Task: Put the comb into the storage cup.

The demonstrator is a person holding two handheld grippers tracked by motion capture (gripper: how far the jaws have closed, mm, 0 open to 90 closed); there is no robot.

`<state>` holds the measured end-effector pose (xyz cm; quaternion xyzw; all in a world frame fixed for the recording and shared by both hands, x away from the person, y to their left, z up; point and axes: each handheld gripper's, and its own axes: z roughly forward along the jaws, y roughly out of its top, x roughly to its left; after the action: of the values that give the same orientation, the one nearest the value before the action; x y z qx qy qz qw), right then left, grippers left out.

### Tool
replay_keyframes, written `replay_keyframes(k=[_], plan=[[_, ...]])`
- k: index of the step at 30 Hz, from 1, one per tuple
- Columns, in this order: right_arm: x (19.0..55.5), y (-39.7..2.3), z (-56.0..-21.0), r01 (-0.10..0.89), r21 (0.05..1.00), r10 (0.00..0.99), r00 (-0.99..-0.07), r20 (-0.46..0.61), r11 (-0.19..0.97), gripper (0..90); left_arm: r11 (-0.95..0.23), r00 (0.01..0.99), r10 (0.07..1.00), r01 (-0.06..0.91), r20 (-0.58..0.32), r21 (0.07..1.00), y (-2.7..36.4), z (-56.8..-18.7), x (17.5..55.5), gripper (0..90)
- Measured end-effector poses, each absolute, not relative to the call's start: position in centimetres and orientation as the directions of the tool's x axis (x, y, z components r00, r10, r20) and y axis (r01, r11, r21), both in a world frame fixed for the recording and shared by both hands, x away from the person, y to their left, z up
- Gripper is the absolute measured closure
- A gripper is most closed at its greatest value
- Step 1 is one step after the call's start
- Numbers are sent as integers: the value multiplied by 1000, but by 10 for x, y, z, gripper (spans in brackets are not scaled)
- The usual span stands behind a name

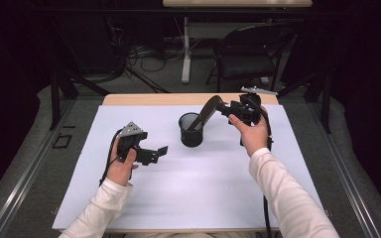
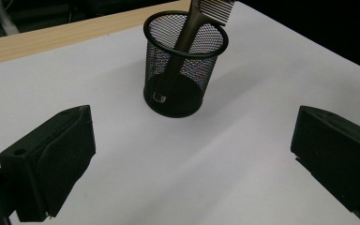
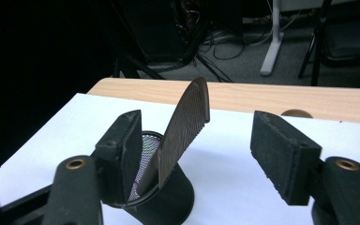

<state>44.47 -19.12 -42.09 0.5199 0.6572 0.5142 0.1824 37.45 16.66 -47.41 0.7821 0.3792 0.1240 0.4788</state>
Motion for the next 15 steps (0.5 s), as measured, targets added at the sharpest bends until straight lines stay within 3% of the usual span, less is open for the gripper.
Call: replay_keyframes(k=[7,15], plan=[[433,-200,-416,490,871,891,-377,254,-41,324,-255,681,712,476,-170,842,168,-473,375,5],[421,-206,-410,475,880,904,-385,186,21,201,-241,677,715,475,-177,846,170,-472,374,5]])
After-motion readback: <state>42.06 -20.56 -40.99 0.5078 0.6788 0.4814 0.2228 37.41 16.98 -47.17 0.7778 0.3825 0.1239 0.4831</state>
